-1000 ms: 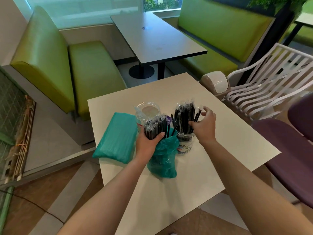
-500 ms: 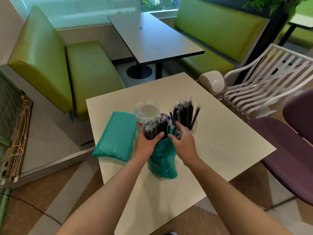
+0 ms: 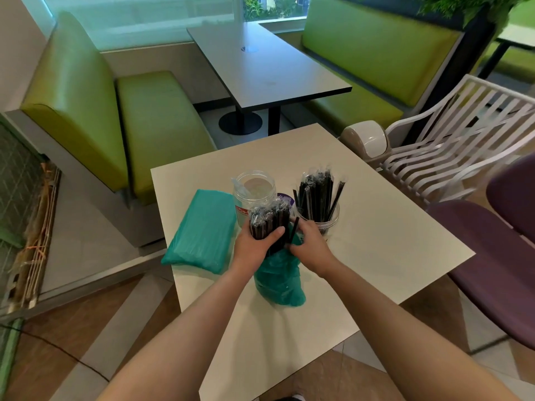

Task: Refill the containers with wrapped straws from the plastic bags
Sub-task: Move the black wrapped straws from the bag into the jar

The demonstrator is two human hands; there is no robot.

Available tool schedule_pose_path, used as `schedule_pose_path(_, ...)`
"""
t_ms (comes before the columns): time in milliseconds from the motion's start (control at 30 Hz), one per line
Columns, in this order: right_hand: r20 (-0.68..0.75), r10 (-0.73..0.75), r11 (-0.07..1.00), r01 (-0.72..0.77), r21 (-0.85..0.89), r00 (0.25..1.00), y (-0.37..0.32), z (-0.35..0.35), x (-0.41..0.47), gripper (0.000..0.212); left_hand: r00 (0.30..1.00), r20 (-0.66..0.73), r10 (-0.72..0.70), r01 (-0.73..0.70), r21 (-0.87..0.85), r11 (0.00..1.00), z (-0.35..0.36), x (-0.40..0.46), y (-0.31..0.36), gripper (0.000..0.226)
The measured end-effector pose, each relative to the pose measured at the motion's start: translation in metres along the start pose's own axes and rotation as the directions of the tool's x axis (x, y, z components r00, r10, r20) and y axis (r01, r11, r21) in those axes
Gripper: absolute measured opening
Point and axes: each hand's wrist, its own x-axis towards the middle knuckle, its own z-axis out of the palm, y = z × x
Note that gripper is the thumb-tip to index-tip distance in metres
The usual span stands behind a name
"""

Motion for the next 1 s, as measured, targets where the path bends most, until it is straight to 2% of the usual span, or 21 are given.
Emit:
schedule_pose_path(100, -0.060, -0.023, 0.995, 0.029, 0.100, 0.998, -0.006, -0.001, 0.000, 0.050, 1.000, 0.014, -0.009, 0.009, -0.025, 1.000, 0.000, 0.001, -0.001, 0.055)
schedule_pose_path(233, -0.113, -0.023, 0.995, 0.033, 0.092, 0.993, -0.006, -0.003, 0.003, 0.036, 0.999, 0.028, -0.018, 0.019, -0.042, 0.999, 0.001, 0.001, 0.000, 0.051)
schedule_pose_path(500, -0.050, 0.052, 0.989, -0.044, 0.142, 0.997, -0.010, -0.009, -0.005, 0.012, 1.000, -0.020, -0.011, 0.011, 0.004, 1.000, 0.000, 0.003, -0.003, 0.061)
schedule_pose_path(700, -0.038, 0.042, 0.989, -0.036, 0.146, 0.998, -0.014, -0.009, -0.008, 0.016, 1.000, -0.020, 0.004, -0.003, 0.026, 1.000, 0.000, -0.001, 0.002, 0.059)
schedule_pose_path(900, -0.096, -0.021, 0.990, 0.035, 0.139, 0.995, -0.021, -0.019, -0.004, 0.022, 0.999, -0.044, 0.016, -0.012, 0.070, 0.997, 0.002, 0.001, 0.003, 0.060)
schedule_pose_path(1000, -0.090, -0.024, 0.977, 0.042, 0.210, 0.996, -0.031, -0.029, -0.002, 0.020, 0.999, -0.051, 0.016, -0.012, 0.080, 0.997, 0.004, 0.003, 0.003, 0.063)
